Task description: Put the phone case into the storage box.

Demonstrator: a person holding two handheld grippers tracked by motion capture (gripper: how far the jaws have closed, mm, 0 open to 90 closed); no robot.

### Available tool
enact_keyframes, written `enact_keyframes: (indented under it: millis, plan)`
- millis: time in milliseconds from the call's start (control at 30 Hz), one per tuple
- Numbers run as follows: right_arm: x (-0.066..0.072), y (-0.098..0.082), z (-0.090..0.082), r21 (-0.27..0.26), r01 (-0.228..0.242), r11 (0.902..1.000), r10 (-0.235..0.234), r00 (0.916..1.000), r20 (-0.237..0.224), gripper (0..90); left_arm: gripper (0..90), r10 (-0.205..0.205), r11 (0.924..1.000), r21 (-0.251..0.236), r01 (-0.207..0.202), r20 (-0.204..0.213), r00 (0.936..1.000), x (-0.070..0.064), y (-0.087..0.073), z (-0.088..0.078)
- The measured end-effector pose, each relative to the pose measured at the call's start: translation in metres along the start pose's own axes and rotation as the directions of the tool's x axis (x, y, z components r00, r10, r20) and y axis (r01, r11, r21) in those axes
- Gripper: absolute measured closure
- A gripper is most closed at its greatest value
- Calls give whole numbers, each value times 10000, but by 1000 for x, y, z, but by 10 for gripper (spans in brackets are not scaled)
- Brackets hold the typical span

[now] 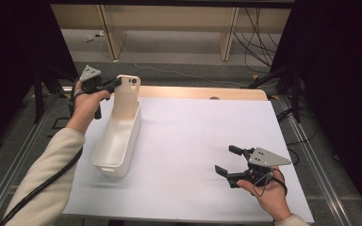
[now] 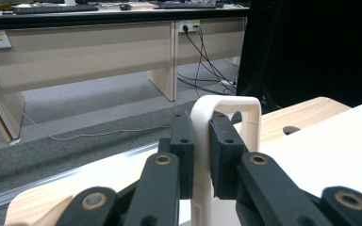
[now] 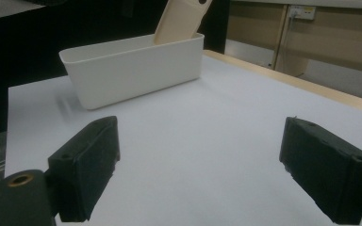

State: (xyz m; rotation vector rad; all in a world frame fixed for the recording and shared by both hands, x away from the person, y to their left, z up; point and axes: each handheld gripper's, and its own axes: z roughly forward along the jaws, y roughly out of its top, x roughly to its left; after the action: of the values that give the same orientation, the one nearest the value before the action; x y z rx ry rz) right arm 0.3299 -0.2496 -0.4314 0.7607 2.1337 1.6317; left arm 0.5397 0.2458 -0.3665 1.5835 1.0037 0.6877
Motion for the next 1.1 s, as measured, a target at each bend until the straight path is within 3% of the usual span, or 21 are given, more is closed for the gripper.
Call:
enact_keyframes:
  millis: [167, 233, 267, 333, 1100]
  plan:
    - [-1, 0, 0, -318, 211, 9993, -211, 9998, -3, 140, 814, -14, 10000, 20, 14, 22, 10000, 0, -1, 1]
    - [0, 0, -1, -189, 131, 9997, -129, 9999, 114, 140, 814, 3, 10000, 35, -3, 4, 10000, 0, -1, 2]
    - [1, 0, -1, -137, -107, 9998, 105, 9999, -129, 140, 814, 0, 10000, 40, 0, -12, 10000, 0, -1, 2]
    - [0, 0, -2, -210, 219, 9995, -217, 9997, 81, 140, 814, -4, 10000, 39, 4, -8, 10000, 0, -2, 2]
    - [0, 0, -5, -113, 225, 9997, -225, 9997, 22, 140, 813, -50, 9999, 155, 50, -34, 10000, 2, -5, 4]
